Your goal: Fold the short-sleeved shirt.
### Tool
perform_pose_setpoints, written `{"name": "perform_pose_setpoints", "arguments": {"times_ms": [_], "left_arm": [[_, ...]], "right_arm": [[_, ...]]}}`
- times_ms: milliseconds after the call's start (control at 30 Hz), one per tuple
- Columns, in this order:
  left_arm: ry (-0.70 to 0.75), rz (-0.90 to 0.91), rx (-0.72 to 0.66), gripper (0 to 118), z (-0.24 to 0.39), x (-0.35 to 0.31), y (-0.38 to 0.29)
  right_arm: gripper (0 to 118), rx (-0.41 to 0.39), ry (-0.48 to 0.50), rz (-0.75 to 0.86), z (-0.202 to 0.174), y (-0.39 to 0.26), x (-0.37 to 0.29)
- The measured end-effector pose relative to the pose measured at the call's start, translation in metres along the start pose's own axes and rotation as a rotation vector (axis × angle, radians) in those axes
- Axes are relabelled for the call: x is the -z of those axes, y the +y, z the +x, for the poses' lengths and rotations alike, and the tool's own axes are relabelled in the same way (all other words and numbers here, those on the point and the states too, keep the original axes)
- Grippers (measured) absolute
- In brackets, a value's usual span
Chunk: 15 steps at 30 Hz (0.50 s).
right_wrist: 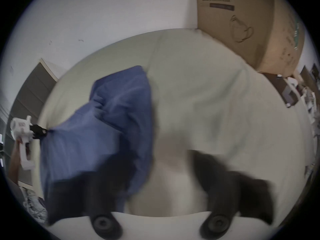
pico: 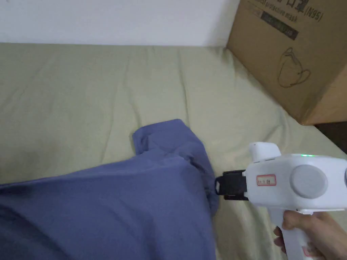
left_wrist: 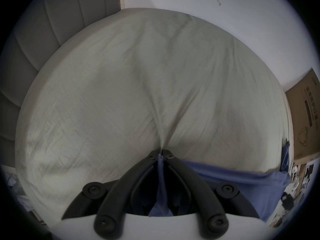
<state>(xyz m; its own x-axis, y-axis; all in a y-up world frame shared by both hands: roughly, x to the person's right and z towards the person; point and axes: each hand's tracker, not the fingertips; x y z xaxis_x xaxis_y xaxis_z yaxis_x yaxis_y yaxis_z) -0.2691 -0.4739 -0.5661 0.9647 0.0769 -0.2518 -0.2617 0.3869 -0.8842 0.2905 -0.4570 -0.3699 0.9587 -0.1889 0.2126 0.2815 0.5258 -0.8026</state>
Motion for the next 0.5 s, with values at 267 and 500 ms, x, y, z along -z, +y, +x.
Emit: {"name": "perform_pose_setpoints", "arguments": {"times_ms": [267,500], "left_arm": [[-0.01,0.014,0.017,2,0.003,0.001,-0.007],[-0.055,0.016,0.001,2,-0.007,0.004,-0.009]], "right_arm": [[117,-0.109,-0.118,0.025,-0.031,0.05,0.049],[116,-0.132,-0.235,0.016,-0.025,0.049,0.068]]}}
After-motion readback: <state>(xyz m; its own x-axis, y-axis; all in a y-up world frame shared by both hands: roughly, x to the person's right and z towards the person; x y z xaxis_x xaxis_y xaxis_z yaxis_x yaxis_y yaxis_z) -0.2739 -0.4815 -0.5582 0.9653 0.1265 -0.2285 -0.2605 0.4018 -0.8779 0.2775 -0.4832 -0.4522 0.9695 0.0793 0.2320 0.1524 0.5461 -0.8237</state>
